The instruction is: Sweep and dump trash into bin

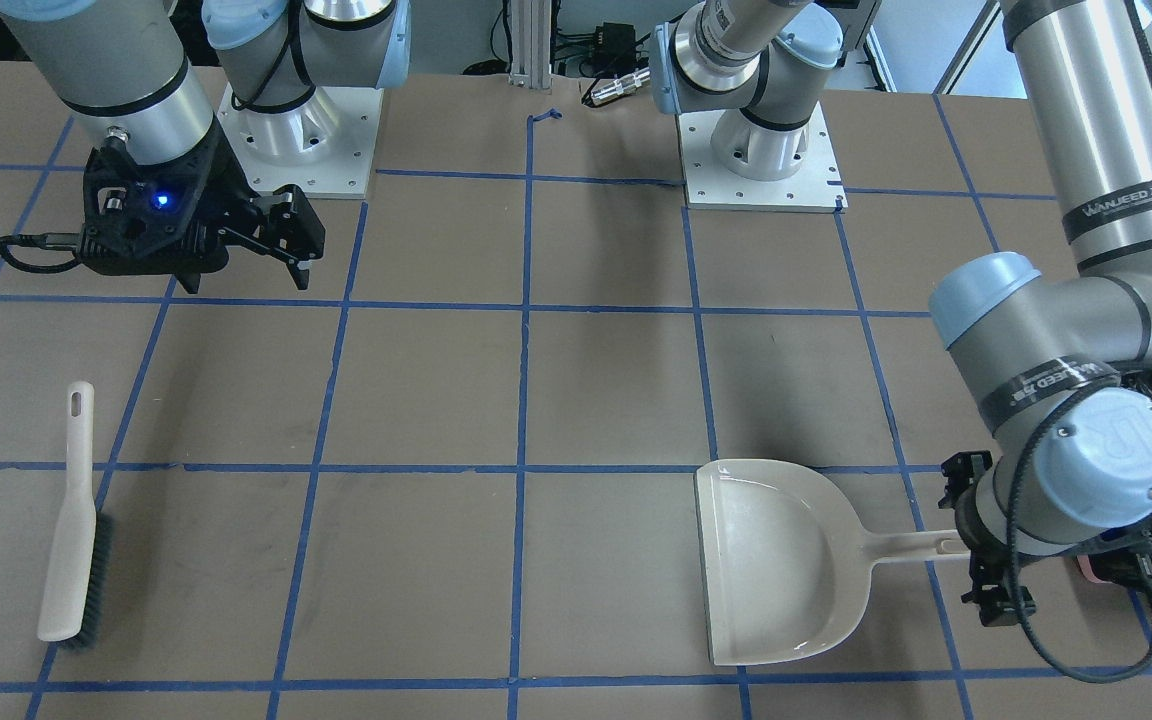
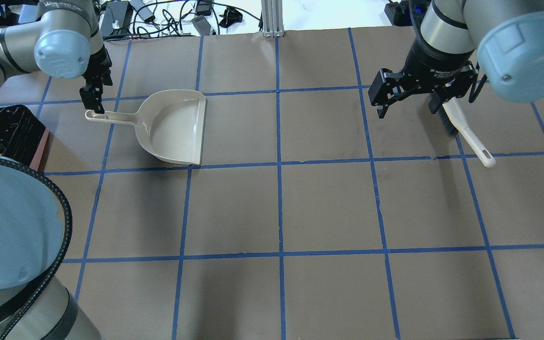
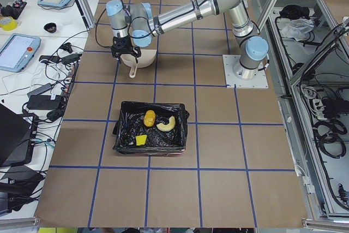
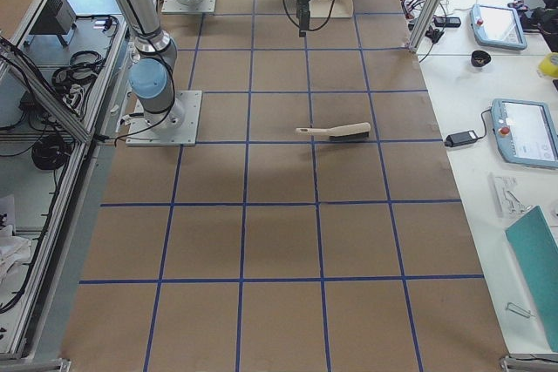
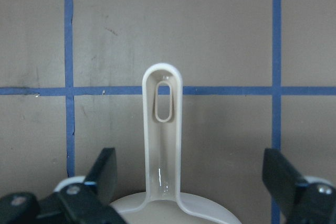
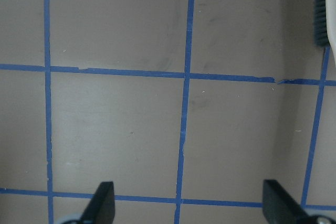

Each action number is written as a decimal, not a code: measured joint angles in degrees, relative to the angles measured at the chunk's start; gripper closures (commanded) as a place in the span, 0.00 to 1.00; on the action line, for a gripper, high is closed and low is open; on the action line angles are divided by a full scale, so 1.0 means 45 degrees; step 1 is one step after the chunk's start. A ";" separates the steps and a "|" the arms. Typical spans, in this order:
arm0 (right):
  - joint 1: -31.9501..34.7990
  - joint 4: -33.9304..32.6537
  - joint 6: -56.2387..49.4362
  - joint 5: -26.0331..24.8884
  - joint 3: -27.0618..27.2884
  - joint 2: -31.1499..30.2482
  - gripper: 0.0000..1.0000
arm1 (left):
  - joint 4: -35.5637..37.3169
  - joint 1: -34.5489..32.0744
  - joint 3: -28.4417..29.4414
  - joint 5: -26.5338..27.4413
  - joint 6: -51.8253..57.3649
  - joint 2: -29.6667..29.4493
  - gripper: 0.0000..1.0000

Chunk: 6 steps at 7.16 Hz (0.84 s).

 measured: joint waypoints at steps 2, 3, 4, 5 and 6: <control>0.0001 -0.0003 -0.0051 0.0017 0.0008 0.0051 0.00 | 0.0040 0.0728 0.0466 -0.0097 0.0442 0.0516 0.00; 0.0001 -0.0003 -0.0093 0.0001 0.0009 0.0078 0.00 | 0.0045 0.1155 0.0650 -0.0149 0.0497 0.0770 0.00; 0.0001 0.0009 -0.0124 -0.0016 0.0015 0.0067 0.00 | 0.0046 0.1600 0.0766 -0.0358 0.0513 0.1006 0.00; 0.0001 0.0016 -0.0142 -0.0029 0.0022 0.0046 0.00 | 0.0043 0.1939 0.0904 -0.0623 0.0612 0.1205 0.00; 0.0001 0.0019 -0.0136 -0.0044 0.0026 0.0031 0.00 | 0.0014 0.2073 0.1019 -0.0653 0.1301 0.1380 0.00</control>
